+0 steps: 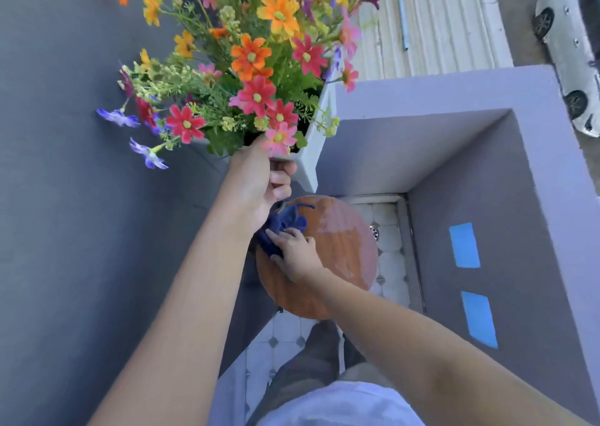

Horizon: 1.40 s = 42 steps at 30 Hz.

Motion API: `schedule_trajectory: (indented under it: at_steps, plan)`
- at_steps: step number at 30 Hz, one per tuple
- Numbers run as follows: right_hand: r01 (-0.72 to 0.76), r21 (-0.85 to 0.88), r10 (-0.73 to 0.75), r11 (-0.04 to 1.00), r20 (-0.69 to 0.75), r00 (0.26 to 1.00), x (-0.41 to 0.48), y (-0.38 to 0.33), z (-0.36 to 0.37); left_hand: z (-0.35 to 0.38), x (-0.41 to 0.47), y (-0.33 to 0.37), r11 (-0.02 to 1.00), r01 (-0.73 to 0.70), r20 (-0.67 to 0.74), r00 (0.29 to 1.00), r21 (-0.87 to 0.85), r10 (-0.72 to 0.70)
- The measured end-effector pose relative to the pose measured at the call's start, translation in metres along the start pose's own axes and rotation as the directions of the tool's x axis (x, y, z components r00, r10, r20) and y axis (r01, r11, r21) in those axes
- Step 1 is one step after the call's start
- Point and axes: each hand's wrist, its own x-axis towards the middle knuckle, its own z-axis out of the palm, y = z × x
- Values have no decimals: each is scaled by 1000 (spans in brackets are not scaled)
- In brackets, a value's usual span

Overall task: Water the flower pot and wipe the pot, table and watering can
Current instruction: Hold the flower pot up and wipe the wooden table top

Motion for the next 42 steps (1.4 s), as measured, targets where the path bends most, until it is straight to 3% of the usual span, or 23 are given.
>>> schedule_trajectory:
  at_steps: [3,10,16,20,24,30,35,38,42]
  plan:
    - [49,-175,-59,983,-51,997,0,-1,34,-6,4,-2,999,36,-9,999,31,-35]
    - [174,-275,-208,946,-99,973,16,30,25,-13,12,-7,995,85,-20,996,54,-84]
    - [-111,-126,54,986,-388,920,-7,99,-32,-17,9,-6,997,75,14,997,-2,-75]
    - [-222,-72,172,972,-422,890,-27,137,-56,-13,7,-6,997,71,11,997,14,-71]
    - [-236,-35,198,971,-434,879,-8,122,-45,-16,11,-10,997,65,26,997,34,-66]
    - [-97,-103,50,990,-385,921,36,48,7,-23,18,-16,995,75,-7,997,71,-74]
    - [118,-123,-145,985,-244,959,-1,-2,63,-26,21,-18,995,71,-3,997,68,-71]
    - [231,-117,-244,966,-116,963,-31,6,89,-27,19,-19,995,53,4,999,82,-54]
    - [232,-101,-247,968,-181,952,-64,47,67,-28,17,-19,995,60,9,998,82,-61]
